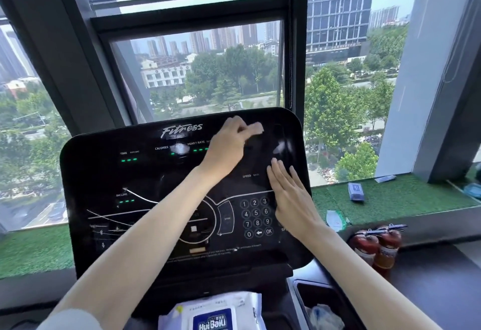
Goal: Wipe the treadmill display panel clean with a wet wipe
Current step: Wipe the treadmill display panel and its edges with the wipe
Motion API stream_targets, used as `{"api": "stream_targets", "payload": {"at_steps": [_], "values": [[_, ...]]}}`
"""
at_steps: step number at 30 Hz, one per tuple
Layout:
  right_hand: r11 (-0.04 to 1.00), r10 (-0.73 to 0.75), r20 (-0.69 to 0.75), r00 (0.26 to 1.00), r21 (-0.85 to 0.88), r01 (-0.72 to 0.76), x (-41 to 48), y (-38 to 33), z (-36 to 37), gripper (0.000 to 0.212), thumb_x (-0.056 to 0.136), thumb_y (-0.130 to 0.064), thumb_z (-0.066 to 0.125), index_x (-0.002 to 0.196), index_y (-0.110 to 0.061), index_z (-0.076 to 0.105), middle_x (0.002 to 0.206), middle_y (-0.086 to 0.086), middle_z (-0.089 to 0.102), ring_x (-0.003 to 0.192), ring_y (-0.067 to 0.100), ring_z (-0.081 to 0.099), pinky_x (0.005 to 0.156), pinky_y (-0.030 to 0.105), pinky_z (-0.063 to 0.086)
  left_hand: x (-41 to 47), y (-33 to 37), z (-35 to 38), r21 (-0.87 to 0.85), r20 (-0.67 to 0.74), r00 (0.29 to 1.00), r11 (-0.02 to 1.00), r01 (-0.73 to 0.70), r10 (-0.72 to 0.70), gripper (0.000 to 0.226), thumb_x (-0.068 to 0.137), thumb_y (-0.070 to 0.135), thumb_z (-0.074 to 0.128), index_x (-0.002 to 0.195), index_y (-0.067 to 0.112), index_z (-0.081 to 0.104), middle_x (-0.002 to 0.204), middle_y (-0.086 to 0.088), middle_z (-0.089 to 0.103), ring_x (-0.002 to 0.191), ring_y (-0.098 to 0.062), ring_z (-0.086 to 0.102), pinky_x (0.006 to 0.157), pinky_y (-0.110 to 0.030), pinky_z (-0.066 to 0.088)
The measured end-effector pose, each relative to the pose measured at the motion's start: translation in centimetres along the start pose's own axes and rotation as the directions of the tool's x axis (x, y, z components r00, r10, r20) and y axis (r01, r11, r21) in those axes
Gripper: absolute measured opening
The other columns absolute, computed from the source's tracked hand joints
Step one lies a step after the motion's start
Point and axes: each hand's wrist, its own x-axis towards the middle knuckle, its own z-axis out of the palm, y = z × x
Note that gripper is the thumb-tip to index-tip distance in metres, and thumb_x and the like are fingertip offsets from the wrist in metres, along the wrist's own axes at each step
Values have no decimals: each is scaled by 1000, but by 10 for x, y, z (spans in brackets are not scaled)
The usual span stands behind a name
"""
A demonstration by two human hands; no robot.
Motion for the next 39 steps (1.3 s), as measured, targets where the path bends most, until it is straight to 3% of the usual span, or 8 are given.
{"api": "stream_targets", "payload": {"at_steps": [9,12,16,21,25,30,35,39], "values": [[999,0,16,1000,-37,0,0,-1,1,86,56,10,61,138,8,35,148,23,30,139,32,27,113,45,20,12,13,4,26,10,999,998,-50,50,40,81,-4,59,116,16,60,91,-5,49,86,-17,42,56,-35,50],[998,-2,24,1000,-67,4,0,-1,0,87,54,8,63,137,9,37,146,24,34,138,33,28,112,46,22,9,30,10,119,163,888,885,-451,431,36,72,-8,59,104,8,62,87,-8,54,79,-22,51,51,-29,45],[997,1,22,1000,-81,1,0,-1,1,88,53,8,64,137,9,36,146,23,33,137,33,30,112,46,22,23,23,11,27,-37,997,997,-66,67,41,81,-7,56,115,14,62,90,-6,50,85,-20,49,53,-30,48],[998,-6,5,1000,-63,6,0,0,1,86,55,9,63,136,9,38,145,24,36,137,33,30,112,47,22,12,33,11,63,214,857,869,-491,468,33,78,-4,52,107,8,62,88,-8,53,80,-22,50,49,-29,46],[999,-1,1,1000,-34,1,-1,0,2,86,56,10,62,138,8,35,148,23,31,138,31,27,113,45,21,34,20,5,37,5,1000,999,-20,20,46,85,-4,53,125,19,56,92,-1,43,86,-13,38,61,-30,47],[999,-14,-10,1000,-53,13,2,3,1,84,53,10,62,135,8,41,142,23,40,135,32,33,114,44,20,6,24,7,-2,294,839,878,-479,458,43,69,-11,66,108,8,62,91,-9,52,84,-22,48,45,-28,45],[998,-4,1,1000,-56,4,0,0,-1,81,56,11,60,135,8,41,144,22,38,135,31,35,112,45,24,19,16,3,11,55,998,999,-37,36,47,83,-6,55,122,20,59,92,-2,44,87,-12,37,58,-30,46],[1000,2,12,1000,-28,-2,3,2,-3,79,61,8,60,137,6,38,145,20,36,139,28,28,114,42,18,-3,33,9,-21,240,903,932,-362,357,39,74,-8,64,108,10,63,90,-7,50,85,-21,47,45,-30,47]]}}
